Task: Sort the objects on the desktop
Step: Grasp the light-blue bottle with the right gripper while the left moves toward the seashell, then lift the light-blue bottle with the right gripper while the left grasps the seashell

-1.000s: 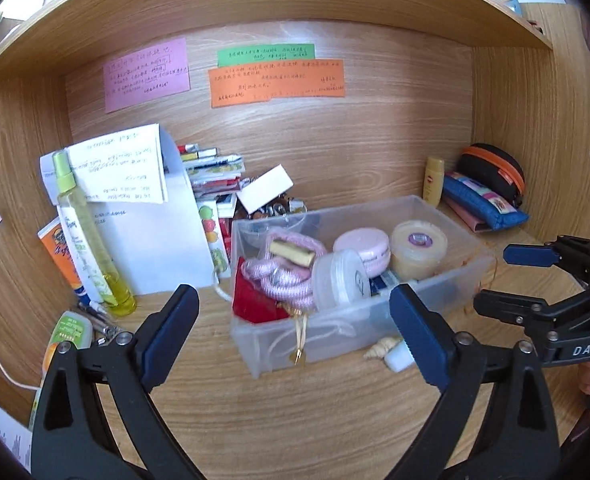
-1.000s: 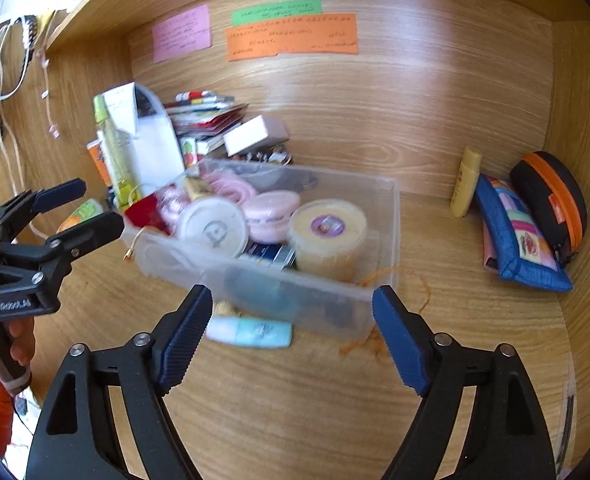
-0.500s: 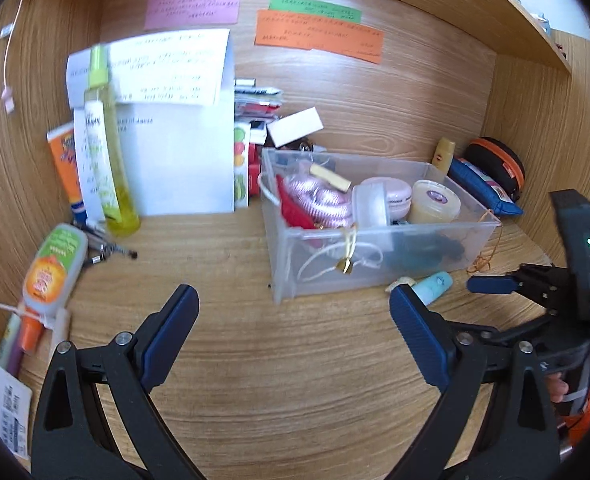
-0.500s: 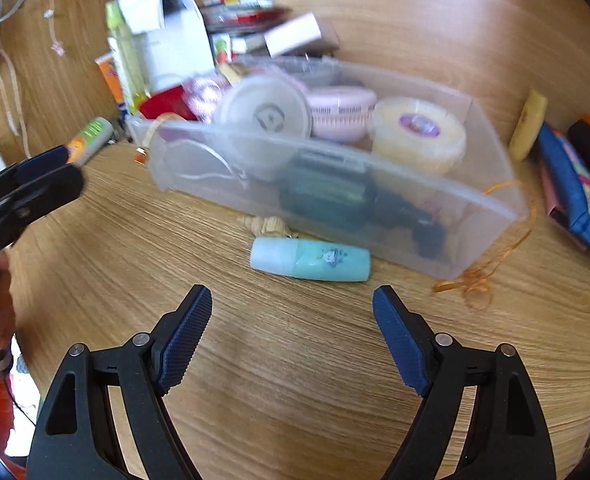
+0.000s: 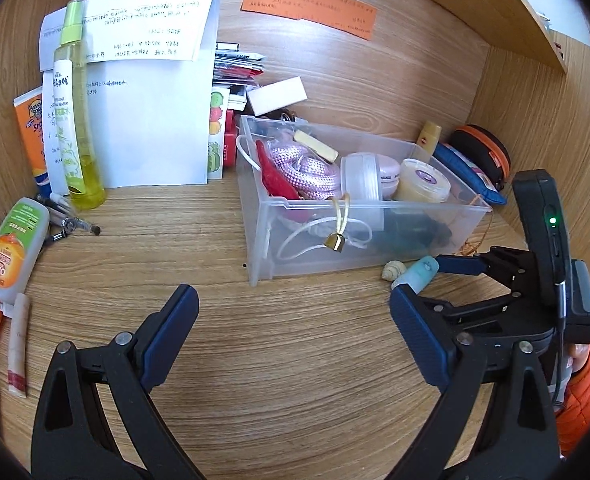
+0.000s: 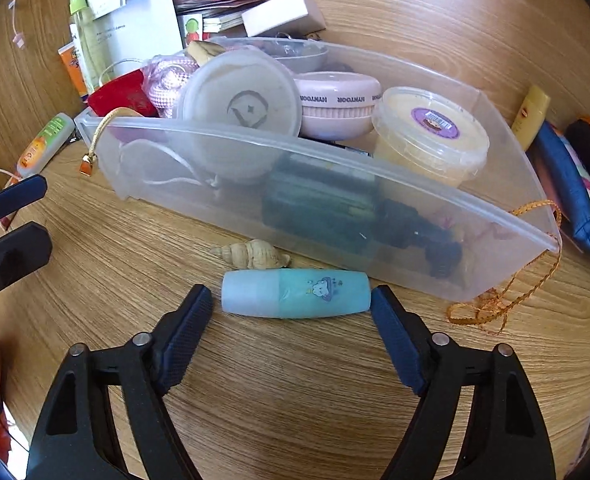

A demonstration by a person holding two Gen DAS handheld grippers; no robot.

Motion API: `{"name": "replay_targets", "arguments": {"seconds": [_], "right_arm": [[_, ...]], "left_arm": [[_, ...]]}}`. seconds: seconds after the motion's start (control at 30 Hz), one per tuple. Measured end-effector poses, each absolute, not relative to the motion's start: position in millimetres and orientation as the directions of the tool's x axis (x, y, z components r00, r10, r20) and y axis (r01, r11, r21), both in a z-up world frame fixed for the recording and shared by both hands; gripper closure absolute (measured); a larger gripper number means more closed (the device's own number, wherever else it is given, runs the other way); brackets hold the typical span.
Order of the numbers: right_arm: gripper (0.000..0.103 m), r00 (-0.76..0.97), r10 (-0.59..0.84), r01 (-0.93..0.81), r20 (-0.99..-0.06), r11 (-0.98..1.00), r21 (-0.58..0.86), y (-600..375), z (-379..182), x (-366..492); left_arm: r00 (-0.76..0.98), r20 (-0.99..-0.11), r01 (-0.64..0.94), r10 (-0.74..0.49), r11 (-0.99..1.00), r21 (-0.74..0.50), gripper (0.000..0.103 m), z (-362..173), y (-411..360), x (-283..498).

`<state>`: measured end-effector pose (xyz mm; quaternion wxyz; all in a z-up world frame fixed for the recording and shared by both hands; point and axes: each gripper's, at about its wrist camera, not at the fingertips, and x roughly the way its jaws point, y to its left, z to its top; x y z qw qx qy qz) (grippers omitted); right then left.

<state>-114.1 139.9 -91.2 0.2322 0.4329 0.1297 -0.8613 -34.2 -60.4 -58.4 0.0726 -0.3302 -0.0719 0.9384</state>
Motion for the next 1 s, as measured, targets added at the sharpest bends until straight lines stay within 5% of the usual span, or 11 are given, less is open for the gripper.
{"name": "replay_targets", "arguments": {"seconds": [0.6,0.77,1.0], "right_arm": [[0.032,-0.566,-0.415,0.520,-0.712,-0.850,0.083,209.3,-68.0,-95.5],[0.032,-0.598,-0.426,0.493,-0.679,-0.863,0.107,224.8,-57.7,-96.3],[0.032,-0.604,-0.454,0.489,-0.655,-0.860,0.145,237.1,-58.1,-98.5]], "left_arm": [[-0.727,-0.673,-0.145,0.134,-0.989,-0.040,0.006,-62.9,9.5,-50.4],[-0.707,-0.689,-0.221,0.158,-0.975,0.004,0.017,-62.8,34.5,-56.4],[-0.660,-0.735,-0.245,0.157,-0.969,0.013,0.045,-71.3,49.0,-78.3]]}}
